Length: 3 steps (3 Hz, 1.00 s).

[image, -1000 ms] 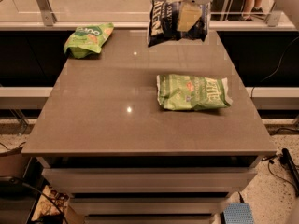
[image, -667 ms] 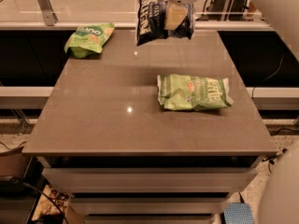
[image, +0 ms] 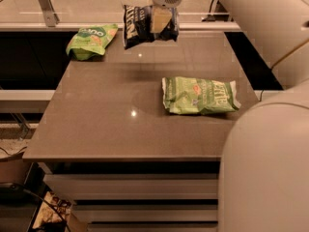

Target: Move blue chip bag near green rice chip bag

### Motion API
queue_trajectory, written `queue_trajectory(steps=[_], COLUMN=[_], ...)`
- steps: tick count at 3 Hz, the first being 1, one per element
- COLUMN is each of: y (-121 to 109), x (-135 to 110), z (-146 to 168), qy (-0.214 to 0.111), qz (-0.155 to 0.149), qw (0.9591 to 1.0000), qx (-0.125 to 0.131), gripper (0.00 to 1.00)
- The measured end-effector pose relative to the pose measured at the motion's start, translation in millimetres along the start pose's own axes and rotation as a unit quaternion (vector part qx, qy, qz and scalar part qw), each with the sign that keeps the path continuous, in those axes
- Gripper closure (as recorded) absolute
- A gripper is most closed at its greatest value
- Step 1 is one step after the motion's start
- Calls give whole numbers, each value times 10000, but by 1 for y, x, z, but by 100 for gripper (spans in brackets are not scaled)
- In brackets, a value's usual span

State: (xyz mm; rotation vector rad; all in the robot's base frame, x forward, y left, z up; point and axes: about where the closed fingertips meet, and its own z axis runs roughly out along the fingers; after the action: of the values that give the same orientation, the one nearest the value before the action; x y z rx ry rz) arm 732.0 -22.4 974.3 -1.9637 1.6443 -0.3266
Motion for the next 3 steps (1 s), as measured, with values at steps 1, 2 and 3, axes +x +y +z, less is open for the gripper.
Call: queue_trajectory(steps=[1, 2, 3], y=[-4, -9, -16], x=[-11, -16, -23], z=[25, 49, 73], qy=[-9, 35, 102], qz=[-121, -118, -157], qw=[9998, 9998, 9997], qx=[-141, -161, -138], gripper=[100, 100, 100])
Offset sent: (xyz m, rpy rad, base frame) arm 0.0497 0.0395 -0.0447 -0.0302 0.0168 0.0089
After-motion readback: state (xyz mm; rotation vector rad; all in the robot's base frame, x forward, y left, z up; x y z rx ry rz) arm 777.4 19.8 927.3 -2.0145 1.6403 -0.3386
